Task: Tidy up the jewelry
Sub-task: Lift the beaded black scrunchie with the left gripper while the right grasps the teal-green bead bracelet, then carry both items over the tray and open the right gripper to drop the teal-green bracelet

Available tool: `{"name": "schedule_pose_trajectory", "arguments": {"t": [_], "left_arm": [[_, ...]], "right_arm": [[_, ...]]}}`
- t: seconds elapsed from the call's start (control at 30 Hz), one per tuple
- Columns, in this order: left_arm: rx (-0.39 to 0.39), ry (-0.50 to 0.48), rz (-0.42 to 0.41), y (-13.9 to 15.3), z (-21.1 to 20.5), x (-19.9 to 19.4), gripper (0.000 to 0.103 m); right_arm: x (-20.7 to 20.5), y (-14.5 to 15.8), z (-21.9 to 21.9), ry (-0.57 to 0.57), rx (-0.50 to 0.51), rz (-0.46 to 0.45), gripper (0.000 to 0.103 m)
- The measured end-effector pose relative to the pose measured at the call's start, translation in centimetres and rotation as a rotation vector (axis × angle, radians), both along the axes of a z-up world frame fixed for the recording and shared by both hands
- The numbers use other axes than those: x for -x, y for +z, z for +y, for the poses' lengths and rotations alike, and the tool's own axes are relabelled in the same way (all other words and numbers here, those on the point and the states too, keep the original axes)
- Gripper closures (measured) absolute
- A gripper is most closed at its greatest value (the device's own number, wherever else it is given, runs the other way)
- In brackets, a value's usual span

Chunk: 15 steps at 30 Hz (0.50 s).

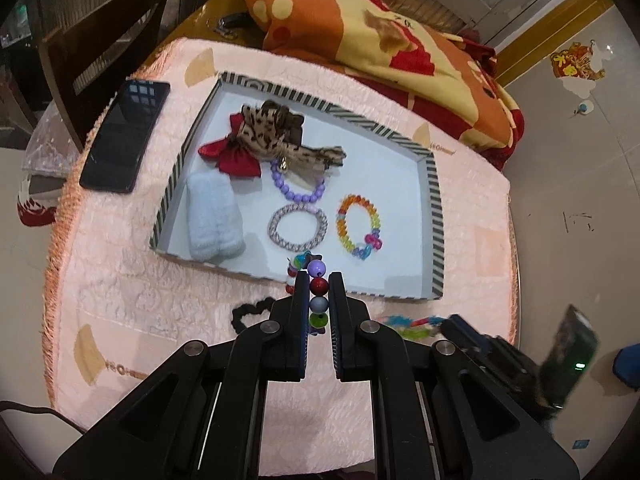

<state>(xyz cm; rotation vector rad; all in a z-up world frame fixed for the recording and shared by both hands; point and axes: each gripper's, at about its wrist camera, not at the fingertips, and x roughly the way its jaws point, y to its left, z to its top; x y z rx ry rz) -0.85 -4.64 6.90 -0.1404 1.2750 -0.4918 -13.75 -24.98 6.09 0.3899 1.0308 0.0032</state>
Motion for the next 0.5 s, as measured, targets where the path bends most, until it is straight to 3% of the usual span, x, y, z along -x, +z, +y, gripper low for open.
{"name": "schedule_pose_trajectory", "arguments": {"t": [0.2,0.5], "left_arm": [[-0.025,-0.011,-0.028,0.8,-0.9,-1.1,0.095],[-0.056,-0.054,-0.048,0.6,-2.8,-2.3,0.095]], "right_arm": [[-1.3,3.4,-0.3,-0.002,0.015,-0.068,0.090],[-4.9,4.6,-1.4,-0.017,0.044,-0.091,0.090]]}}
